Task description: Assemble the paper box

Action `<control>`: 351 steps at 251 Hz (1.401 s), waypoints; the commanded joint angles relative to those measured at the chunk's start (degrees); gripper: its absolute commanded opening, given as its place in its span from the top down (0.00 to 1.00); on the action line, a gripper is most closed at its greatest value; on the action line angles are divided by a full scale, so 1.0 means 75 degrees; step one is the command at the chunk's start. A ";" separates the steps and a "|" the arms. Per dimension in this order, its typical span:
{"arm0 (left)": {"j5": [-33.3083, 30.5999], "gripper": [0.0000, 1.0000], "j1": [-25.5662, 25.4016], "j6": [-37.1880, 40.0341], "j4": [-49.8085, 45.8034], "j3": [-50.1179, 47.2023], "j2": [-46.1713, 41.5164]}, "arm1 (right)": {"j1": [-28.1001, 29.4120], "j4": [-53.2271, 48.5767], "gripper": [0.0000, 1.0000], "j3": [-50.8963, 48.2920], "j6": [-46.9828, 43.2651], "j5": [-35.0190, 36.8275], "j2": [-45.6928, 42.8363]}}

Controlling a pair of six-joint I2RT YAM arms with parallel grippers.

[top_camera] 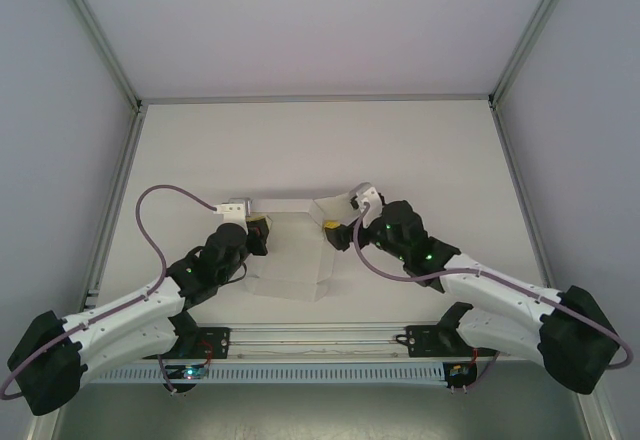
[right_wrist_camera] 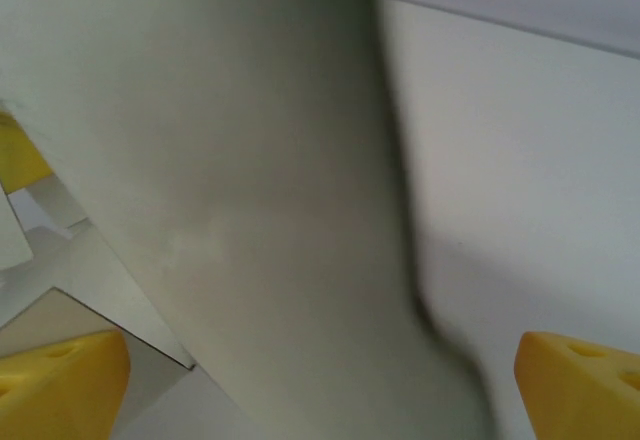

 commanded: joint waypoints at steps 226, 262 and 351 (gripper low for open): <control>-0.0369 1.00 -0.0024 -0.0375 -0.0182 0.0210 0.0565 | 0.0716 -0.1308 0.02 -0.0126 -0.0327 0.1884 -0.1977; -0.0057 1.00 -0.0014 -0.0193 -0.0142 0.0252 0.0590 | -0.0571 -0.1800 0.02 -0.0147 -0.0054 0.1493 -0.3007; 0.0378 1.00 -0.0018 0.0033 -0.0216 0.0179 0.0254 | -0.4045 -0.1740 0.02 0.0224 0.1032 -0.0992 -0.1845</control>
